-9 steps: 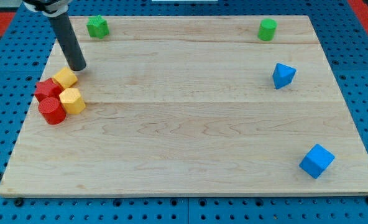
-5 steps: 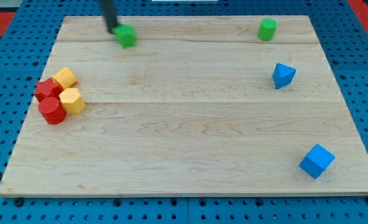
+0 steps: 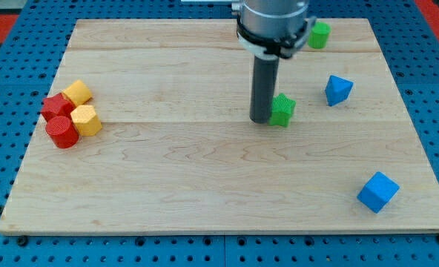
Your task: Push the green star to the top left of the blue triangle
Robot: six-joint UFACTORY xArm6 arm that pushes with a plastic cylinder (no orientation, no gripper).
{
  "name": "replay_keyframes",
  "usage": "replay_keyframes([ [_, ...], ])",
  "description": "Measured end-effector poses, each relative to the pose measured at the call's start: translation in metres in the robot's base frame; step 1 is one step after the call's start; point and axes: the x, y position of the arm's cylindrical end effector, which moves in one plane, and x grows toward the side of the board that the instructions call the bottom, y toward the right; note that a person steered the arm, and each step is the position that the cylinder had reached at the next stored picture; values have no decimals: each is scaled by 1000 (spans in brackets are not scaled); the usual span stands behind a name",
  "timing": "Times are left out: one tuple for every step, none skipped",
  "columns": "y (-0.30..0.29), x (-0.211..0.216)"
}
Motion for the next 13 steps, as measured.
replay_keyframes([
  [40, -8],
  [57, -25],
  [71, -25],
  [86, -25],
  [101, -32],
  [109, -54],
  [109, -80],
  [108, -103],
  [82, -65],
  [30, -67],
  [57, -114],
  [63, -153],
  [55, -142],
])
